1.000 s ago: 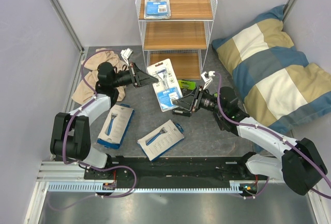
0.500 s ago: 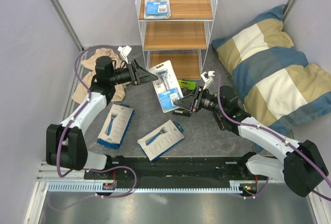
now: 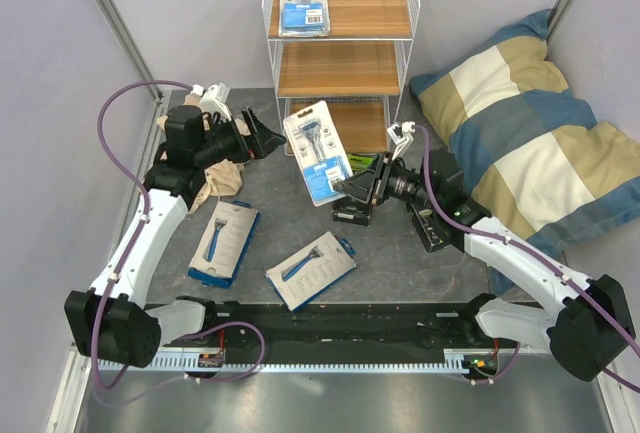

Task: Place and organize the shaving razors onto the shelf

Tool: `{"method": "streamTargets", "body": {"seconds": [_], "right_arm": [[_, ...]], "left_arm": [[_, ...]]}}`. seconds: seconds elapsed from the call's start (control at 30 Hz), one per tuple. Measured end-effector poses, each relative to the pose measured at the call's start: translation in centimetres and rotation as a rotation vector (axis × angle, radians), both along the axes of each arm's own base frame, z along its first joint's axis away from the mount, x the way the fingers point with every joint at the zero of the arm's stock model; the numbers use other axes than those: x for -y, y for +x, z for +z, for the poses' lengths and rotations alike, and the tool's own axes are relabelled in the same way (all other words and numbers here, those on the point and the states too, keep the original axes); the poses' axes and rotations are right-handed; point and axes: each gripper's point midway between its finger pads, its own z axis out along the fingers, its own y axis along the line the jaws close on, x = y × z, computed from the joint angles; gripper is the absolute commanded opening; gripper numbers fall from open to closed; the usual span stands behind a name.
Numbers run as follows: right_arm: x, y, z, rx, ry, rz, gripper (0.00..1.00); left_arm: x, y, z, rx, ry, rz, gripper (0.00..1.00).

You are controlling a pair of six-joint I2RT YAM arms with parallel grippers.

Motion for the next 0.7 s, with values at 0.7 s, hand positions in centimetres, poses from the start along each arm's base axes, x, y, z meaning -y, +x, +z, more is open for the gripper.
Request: {"method": "streamTargets", "body": {"seconds": [0.7], "right_arm": [[0.7, 5.5, 14.7, 0.23, 0.08, -0.084, 0.18]], "left_arm": [[-2.5, 0.8, -2.2, -0.054, 0.099, 0.141, 0.99]]}}
